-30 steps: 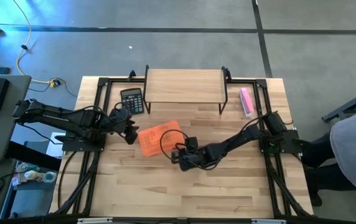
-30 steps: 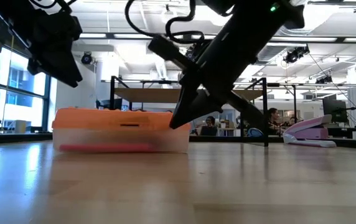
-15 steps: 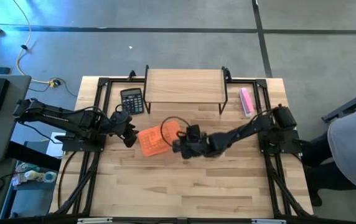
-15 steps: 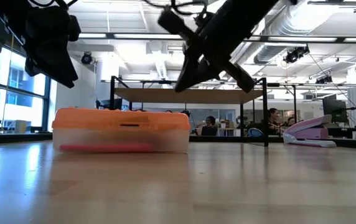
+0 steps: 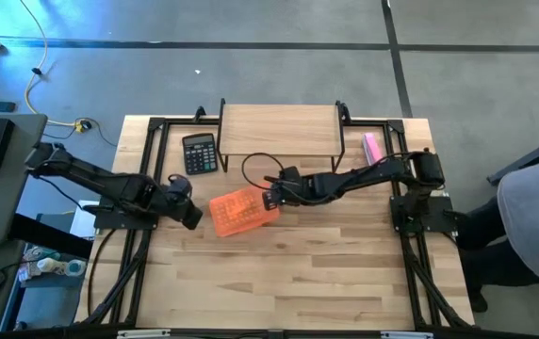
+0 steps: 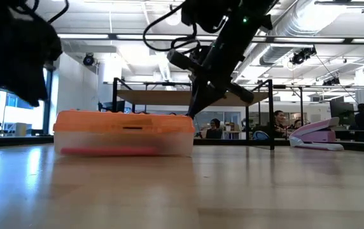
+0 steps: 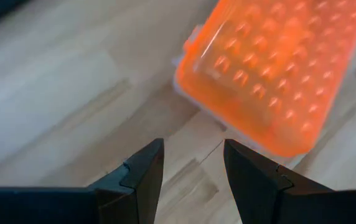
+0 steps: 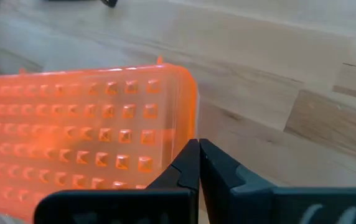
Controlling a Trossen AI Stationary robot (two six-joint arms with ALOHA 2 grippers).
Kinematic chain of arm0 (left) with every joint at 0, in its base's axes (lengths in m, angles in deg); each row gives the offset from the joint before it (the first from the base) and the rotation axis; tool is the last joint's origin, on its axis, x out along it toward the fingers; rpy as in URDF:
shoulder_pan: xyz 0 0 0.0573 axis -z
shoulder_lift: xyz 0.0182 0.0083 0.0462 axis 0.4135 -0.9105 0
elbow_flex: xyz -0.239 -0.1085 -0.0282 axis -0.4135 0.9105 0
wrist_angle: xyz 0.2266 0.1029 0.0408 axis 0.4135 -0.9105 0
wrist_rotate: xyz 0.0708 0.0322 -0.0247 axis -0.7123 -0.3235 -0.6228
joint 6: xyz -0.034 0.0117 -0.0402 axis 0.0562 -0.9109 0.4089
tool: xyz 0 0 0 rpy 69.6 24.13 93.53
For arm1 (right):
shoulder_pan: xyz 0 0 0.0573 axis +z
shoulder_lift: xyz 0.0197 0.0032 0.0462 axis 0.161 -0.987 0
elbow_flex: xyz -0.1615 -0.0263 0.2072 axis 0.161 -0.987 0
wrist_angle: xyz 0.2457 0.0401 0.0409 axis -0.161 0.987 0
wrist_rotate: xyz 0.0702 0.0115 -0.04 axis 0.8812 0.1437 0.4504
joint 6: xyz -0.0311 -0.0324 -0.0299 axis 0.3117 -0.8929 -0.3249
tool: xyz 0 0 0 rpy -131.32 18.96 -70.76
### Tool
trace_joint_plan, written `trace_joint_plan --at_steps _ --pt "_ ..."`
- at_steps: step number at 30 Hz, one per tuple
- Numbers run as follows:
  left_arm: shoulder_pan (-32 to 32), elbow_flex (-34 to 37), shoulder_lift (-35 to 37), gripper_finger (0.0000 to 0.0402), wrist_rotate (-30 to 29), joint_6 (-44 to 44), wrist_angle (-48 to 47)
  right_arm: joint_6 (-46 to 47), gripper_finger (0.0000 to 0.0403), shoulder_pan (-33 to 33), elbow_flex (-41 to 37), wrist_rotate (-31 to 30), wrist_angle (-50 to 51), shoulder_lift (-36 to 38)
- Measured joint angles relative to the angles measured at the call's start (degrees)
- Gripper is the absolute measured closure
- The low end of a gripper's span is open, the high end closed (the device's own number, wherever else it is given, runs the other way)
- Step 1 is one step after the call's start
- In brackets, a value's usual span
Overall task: Pack school essentials
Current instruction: Close the supply box
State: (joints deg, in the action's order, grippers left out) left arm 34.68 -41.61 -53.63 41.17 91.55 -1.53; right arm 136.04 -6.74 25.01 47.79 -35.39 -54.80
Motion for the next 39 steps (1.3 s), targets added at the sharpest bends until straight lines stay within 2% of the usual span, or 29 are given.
trace_joint_plan --at_steps 7,16,25,39 --pt "2.3 5.7 -2.7 0.0243 -0.9 8.5 6.8 -0.7 0.0403 0.2 0.0 0.5 0.4 -0.2" --pt "-0.3 7.9 -7.9 0.0243 -5.7 8.9 12.8 -0.3 0.0403 0.4 0.0 1.2 -1.3 -3.3" --pt "-4.0 7.9 -12.1 0.0243 -5.6 4.4 18.3 5.4 0.0403 3.3 0.0 2.9 -1.1 -3.3" --pt "-10.0 7.9 -12.1 0.0243 -3.8 -4.6 20.5 15.9 0.0403 9.1 0.0 2.5 -0.8 -3.3"
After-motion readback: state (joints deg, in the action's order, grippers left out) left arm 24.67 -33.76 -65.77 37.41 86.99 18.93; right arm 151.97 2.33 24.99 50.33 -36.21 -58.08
